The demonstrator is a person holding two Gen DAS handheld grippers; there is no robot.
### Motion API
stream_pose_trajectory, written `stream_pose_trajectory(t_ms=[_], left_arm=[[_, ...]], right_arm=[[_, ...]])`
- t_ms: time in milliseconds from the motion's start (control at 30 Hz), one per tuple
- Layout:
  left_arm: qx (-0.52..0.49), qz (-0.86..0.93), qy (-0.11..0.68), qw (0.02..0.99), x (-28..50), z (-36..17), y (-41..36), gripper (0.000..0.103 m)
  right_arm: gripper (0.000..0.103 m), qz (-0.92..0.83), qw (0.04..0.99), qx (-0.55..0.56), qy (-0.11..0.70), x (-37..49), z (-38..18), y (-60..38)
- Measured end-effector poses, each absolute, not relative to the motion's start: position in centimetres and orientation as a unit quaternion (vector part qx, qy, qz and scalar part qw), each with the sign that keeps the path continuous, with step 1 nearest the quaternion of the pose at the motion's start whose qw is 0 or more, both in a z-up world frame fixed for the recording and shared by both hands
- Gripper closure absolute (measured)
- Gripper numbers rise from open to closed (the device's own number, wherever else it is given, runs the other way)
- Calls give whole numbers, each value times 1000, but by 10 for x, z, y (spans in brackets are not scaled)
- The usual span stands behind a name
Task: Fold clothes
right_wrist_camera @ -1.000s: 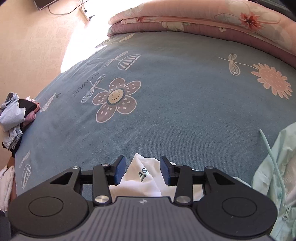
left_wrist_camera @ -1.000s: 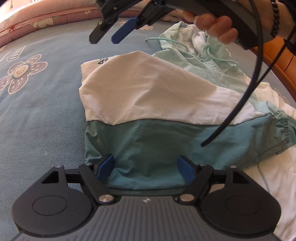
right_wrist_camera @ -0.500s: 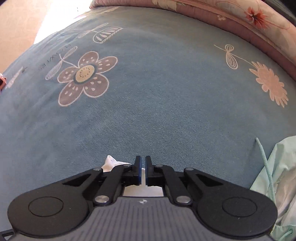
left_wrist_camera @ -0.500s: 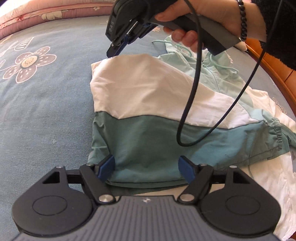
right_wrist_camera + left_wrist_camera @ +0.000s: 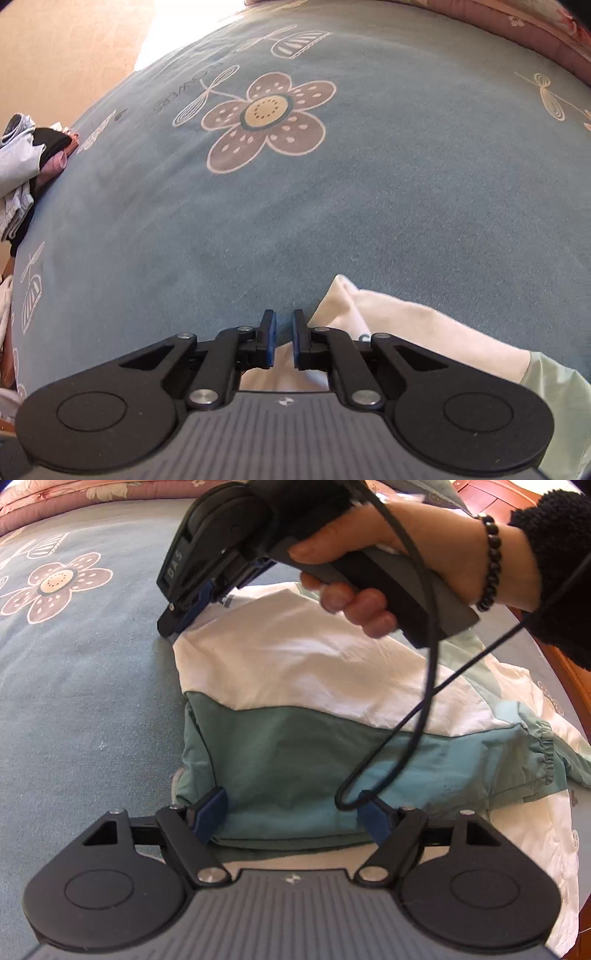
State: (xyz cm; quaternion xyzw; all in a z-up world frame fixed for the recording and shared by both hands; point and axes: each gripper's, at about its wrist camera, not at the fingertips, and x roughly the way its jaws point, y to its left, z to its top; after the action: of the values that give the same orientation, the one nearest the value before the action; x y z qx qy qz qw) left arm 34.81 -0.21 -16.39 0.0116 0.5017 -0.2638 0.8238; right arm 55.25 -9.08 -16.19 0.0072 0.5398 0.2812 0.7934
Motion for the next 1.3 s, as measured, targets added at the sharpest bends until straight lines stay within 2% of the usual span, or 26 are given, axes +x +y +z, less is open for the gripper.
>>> stream_pose_trajectory(t_ms=[67, 133, 200, 367, 533, 800, 900, 967, 1033, 1167, 1300], left_arm=[[19, -271, 496, 825, 343, -156, 1, 26], [28, -278, 479, 832, 343, -146, 2, 26], [37, -287, 457, 841, 346, -139, 1, 25], [45, -315, 447, 836, 356, -142, -13, 23], [48, -306, 499, 809, 355, -164, -11, 22], [48, -367, 526, 766, 352, -126, -1, 22], [27, -369, 517, 772, 364, -106, 6, 22], [11, -364, 509, 780, 374, -96, 8, 21], [-16, -339, 499, 797, 391, -100, 2, 20], [-55, -302, 484, 819, 429, -119, -22, 20], [-9, -271, 485, 832, 456, -157, -58, 21]], right_arm=[[86, 281, 790, 36, 544, 559, -151, -100], [76, 293, 796, 31, 529, 550, -130, -114], [73, 300, 792, 42, 530, 537, -119, -130], [71, 309, 773, 82, 548, 506, -108, -172], [68, 252, 755, 73, 601, 477, -160, -190], [67, 160, 776, 92, 603, 431, -154, -274], [66, 137, 786, 134, 588, 400, -137, -309], [60, 141, 787, 185, 572, 382, -130, -324], [54, 150, 778, 219, 569, 370, -134, -324], [54, 133, 767, 227, 585, 350, -161, -307], [54, 77, 772, 258, 576, 313, -173, -325]])
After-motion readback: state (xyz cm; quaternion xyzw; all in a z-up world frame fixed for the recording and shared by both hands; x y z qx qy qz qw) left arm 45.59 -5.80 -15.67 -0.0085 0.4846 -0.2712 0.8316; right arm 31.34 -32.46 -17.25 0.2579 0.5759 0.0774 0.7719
